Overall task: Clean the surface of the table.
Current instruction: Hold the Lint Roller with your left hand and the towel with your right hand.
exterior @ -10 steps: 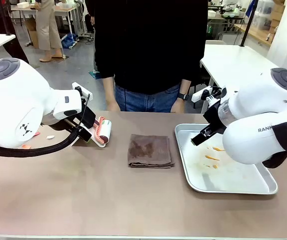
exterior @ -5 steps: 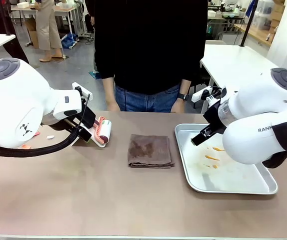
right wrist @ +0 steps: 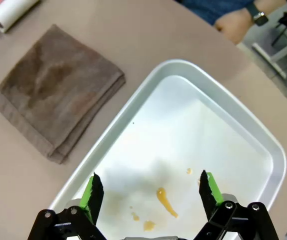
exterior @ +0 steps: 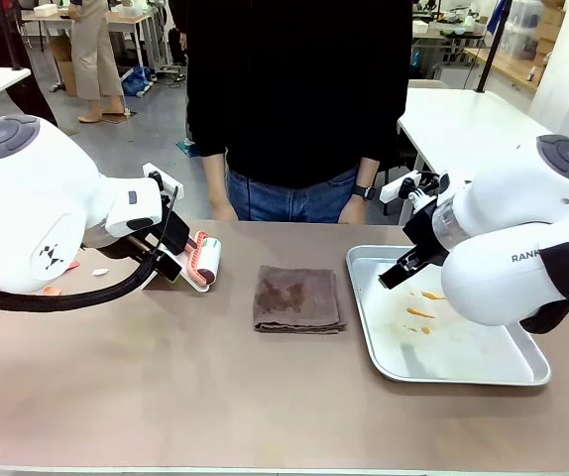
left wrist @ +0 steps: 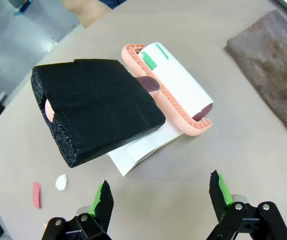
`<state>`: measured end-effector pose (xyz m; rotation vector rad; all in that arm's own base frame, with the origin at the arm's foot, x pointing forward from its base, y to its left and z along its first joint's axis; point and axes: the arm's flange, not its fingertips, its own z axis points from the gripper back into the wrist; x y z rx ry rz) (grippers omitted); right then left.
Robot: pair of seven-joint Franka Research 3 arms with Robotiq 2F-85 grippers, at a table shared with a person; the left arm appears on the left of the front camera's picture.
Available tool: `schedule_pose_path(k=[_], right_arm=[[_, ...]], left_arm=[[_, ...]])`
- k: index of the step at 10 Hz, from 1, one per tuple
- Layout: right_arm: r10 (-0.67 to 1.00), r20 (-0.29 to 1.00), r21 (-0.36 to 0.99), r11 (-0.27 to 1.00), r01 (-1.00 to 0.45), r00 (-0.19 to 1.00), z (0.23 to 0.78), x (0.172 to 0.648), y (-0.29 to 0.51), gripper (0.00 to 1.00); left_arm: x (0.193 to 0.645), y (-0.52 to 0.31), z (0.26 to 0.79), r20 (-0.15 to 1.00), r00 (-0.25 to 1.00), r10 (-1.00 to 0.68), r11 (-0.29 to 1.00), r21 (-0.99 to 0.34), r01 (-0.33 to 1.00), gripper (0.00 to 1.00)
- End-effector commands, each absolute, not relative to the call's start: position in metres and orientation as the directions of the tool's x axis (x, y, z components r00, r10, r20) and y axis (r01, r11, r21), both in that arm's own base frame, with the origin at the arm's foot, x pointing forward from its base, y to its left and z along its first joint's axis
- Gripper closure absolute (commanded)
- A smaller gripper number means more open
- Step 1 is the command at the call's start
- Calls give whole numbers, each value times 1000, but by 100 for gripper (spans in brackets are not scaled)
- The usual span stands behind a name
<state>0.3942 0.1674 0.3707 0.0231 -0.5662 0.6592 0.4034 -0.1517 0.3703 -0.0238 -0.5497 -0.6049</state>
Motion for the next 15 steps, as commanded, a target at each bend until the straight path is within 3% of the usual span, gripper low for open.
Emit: schedule_pose_path(k=[1, 7, 9, 11, 13, 15], right_arm=[[572, 505, -154, 796, -585, 646, 371, 394, 167, 0], [573, 505, -155, 796, -585, 646, 371, 394, 167, 0], [526, 522, -33, 799, -600, 672, 386, 390, 158, 0], [432, 451, 61, 858, -510, 781, 423, 388, 135, 0], [349, 469, 293, 806, -515, 812, 470, 373, 98, 0], [277, 494, 411, 761, -503, 824, 505, 351, 55, 0]], left_arm=[[403, -152, 370, 497, 684, -534, 826, 136, 546, 0], [403, -152, 370, 497, 684, -533, 827, 136, 546, 0], [393, -141, 385, 488, 665, -565, 781, 57, 622, 0], [377, -114, 419, 493, 673, -551, 737, -90, 670, 0], [360, -71, 456, 552, 677, -487, 700, -217, 680, 0], [350, -8, 477, 602, 688, -405, 631, -361, 687, 0]])
